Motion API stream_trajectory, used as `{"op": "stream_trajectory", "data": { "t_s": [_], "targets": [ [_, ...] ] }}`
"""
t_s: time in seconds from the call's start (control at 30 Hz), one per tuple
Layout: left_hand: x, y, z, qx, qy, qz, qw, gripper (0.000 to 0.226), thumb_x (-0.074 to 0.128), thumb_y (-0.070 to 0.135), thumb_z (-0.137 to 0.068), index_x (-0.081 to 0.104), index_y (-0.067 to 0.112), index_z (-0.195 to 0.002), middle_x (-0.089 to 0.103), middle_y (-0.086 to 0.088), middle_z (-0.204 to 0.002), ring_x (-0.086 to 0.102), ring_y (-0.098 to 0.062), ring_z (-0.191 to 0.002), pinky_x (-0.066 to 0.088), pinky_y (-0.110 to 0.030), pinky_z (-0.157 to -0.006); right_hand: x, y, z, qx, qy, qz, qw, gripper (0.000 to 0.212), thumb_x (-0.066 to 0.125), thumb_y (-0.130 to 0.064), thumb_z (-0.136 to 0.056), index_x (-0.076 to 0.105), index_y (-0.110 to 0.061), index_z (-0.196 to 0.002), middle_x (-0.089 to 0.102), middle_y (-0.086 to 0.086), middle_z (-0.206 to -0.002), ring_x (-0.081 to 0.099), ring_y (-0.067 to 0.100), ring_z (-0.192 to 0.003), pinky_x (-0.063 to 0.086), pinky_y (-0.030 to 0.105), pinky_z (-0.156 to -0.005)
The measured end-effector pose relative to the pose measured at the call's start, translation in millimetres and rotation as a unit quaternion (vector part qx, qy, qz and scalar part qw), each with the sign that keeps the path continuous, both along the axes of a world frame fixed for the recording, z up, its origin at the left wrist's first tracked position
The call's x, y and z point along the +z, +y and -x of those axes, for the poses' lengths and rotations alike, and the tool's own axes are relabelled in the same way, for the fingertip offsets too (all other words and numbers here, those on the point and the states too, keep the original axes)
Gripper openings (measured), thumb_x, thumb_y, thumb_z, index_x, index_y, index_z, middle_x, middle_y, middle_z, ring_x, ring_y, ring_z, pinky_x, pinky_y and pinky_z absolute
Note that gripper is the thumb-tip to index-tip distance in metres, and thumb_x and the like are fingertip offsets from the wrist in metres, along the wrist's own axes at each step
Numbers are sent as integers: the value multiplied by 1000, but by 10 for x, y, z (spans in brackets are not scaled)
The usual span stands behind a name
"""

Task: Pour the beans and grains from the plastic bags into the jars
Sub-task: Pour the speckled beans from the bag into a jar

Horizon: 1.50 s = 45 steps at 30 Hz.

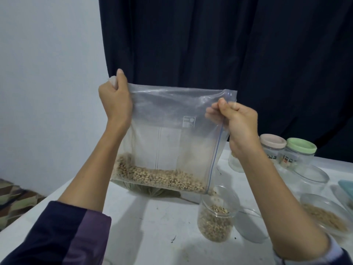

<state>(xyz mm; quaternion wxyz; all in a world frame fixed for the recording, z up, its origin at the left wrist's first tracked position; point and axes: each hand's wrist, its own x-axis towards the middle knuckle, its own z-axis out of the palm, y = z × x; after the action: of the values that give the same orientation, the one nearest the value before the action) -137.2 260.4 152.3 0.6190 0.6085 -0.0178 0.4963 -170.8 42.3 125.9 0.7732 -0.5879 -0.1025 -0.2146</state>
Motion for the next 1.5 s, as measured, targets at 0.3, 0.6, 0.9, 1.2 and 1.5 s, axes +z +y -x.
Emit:
{"op": "stream_trajectory", "data": {
  "t_s": [0.3,0.6,0.9,1.2,1.5],
  "targets": [
    [39,-68,35,-21,-14,-8,1000,53,42,20,-101,19,21,-53,25,16,-33,26,-2,-37,23,-15,-43,36,13,19,8,-2,20,1000,19,58,-9,-94,68,-1,-80,71,5,-68,71,16,-66,56,20,-68],
    [43,-129,61,-27,-17,-20,999,54,42,20,-101,20,20,-52,26,17,-34,27,-2,-38,24,-15,-45,60,44,32,-1,-7,23,1000,20,59,-8,-94,68,-3,-77,71,4,-68,70,15,-66,56,22,-70],
    [33,-159,68,-38,-19,-27,999,55,42,20,-101,20,21,-51,27,16,-34,26,-3,-38,23,-17,-44,82,114,25,-2,-15,66,998,23,59,-7,-94,68,-3,-74,70,4,-66,69,16,-67,58,27,-76],
    [25,-146,46,-37,-19,-26,999,54,42,22,-101,21,21,-51,27,15,-35,27,-3,-40,25,-19,-44,75,115,17,-5,-20,50,999,22,58,-7,-94,68,-2,-74,70,2,-64,69,13,-64,59,26,-75],
    [49,-142,64,-42,-23,-26,999,55,43,21,-101,22,20,-50,28,16,-35,28,-2,-40,26,-20,-45,47,91,10,-4,-15,36,999,21,59,-6,-93,68,1,-76,70,5,-68,69,16,-66,59,28,-75]
  ]
}}
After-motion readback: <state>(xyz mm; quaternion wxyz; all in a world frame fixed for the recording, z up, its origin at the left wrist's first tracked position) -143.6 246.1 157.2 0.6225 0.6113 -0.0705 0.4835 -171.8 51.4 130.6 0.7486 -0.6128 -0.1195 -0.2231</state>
